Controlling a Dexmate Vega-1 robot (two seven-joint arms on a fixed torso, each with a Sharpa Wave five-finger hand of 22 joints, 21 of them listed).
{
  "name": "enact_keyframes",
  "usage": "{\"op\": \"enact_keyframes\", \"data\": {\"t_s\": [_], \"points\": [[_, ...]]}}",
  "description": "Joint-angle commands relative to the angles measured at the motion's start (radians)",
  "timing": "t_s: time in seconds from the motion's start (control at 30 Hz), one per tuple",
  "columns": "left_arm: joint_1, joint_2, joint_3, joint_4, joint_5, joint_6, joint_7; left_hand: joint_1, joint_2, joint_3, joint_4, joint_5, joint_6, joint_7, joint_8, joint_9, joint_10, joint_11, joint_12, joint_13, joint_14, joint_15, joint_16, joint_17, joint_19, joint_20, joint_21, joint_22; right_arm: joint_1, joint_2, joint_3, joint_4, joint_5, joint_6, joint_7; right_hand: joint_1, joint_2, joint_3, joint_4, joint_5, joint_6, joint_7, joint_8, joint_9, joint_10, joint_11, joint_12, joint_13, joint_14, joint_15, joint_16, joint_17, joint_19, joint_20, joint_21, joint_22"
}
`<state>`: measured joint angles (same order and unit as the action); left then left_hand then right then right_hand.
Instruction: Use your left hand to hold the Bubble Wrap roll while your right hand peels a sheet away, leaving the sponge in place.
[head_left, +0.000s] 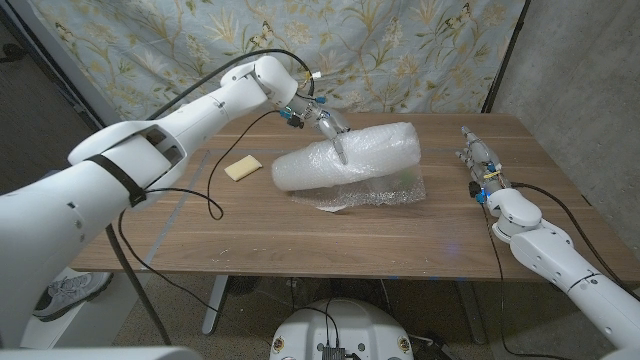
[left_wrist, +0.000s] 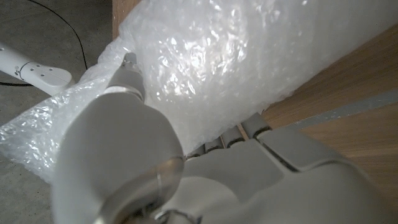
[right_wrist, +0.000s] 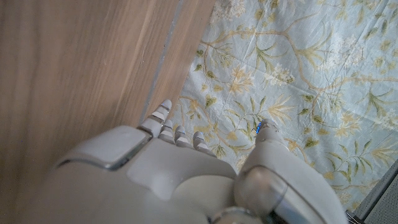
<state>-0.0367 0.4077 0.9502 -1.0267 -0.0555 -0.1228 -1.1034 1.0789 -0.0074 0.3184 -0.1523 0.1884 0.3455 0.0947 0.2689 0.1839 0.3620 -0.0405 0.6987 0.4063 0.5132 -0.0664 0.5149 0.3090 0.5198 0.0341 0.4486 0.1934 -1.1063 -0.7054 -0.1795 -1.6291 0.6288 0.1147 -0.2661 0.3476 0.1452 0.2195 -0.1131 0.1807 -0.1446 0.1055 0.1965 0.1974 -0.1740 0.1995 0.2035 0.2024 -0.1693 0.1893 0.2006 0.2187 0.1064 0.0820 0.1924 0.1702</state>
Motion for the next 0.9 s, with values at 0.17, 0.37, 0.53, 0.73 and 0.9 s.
{"op": "enact_keyframes", "data": {"t_s": [0.17, 0.37, 0.53, 0.73, 0.9], "points": [[0.079, 0.014, -0.067, -0.027, -0.123, 0.060, 0.080, 0.038, 0.050, 0.021, 0.019, -0.004, 0.013, 0.007, -0.007, 0.003, 0.010, 0.005, -0.001, 0.006, 0.031, -0.016, 0.002, 0.006, 0.006, 0.009, 0.008, 0.004, -0.005, -0.021, 0.009, -0.001, 0.009, -0.014, 0.019, 0.004, -0.007, 0.007, -0.002, -0.002, 0.005, 0.000, 0.008, 0.002, -0.038, 0.011, 0.004, 0.002, -0.006, 0.002, 0.009, 0.001, 0.003, 0.003, 0.004, 0.004], [0.127, 0.036, -0.109, -0.061, -0.202, 0.114, 0.098, 0.039, 0.057, 0.025, 0.018, -0.006, 0.023, 0.007, -0.007, 0.003, 0.014, 0.007, -0.001, 0.009, 0.033, -0.015, -0.001, 0.006, 0.006, 0.009, 0.009, 0.004, -0.011, -0.032, 0.017, -0.005, 0.010, -0.014, 0.024, 0.002, -0.007, 0.008, -0.002, -0.003, 0.017, 0.018, 0.012, 0.002, -0.037, 0.013, 0.004, 0.002, -0.011, 0.003, 0.007, 0.001, 0.001, 0.002, 0.003, 0.004], [0.163, 0.056, -0.132, -0.097, -0.237, 0.138, 0.137, 0.037, 0.061, 0.027, 0.018, -0.006, 0.026, 0.009, -0.009, 0.004, 0.018, 0.011, -0.002, 0.011, 0.035, -0.014, -0.003, 0.005, 0.006, 0.010, 0.010, 0.004, -0.017, -0.039, 0.020, -0.009, 0.011, -0.010, 0.035, 0.002, -0.007, 0.009, -0.003, -0.003, 0.031, 0.032, 0.015, 0.001, -0.035, 0.014, 0.004, 0.002, -0.014, 0.003, 0.006, 0.001, -0.001, 0.002, 0.002, 0.004], [0.201, 0.063, -0.165, -0.110, -0.299, 0.156, 0.166, 0.037, 0.064, 0.028, 0.017, -0.006, 0.028, 0.013, -0.011, 0.004, 0.017, 0.013, -0.004, 0.013, 0.035, -0.012, -0.004, 0.006, 0.005, 0.010, 0.011, 0.004, -0.024, -0.042, 0.019, -0.015, 0.012, -0.010, 0.043, 0.002, -0.007, 0.009, -0.003, -0.003, 0.035, 0.034, 0.016, 0.001, -0.035, 0.016, 0.004, 0.002, -0.015, 0.003, 0.006, 0.001, -0.002, 0.002, 0.002, 0.004], [0.227, 0.059, -0.192, -0.106, -0.349, 0.154, 0.183, 0.035, 0.065, 0.028, 0.016, -0.006, 0.030, 0.013, -0.013, 0.004, 0.018, 0.014, -0.005, 0.015, 0.036, -0.009, -0.005, 0.006, 0.004, 0.012, 0.011, 0.004, -0.031, -0.044, 0.019, -0.020, 0.011, -0.010, 0.044, 0.001, -0.008, 0.009, -0.003, -0.003, 0.035, 0.031, 0.015, 0.001, -0.035, 0.016, 0.004, 0.002, -0.015, 0.005, 0.006, 0.001, -0.002, 0.002, 0.002, 0.004]]}}
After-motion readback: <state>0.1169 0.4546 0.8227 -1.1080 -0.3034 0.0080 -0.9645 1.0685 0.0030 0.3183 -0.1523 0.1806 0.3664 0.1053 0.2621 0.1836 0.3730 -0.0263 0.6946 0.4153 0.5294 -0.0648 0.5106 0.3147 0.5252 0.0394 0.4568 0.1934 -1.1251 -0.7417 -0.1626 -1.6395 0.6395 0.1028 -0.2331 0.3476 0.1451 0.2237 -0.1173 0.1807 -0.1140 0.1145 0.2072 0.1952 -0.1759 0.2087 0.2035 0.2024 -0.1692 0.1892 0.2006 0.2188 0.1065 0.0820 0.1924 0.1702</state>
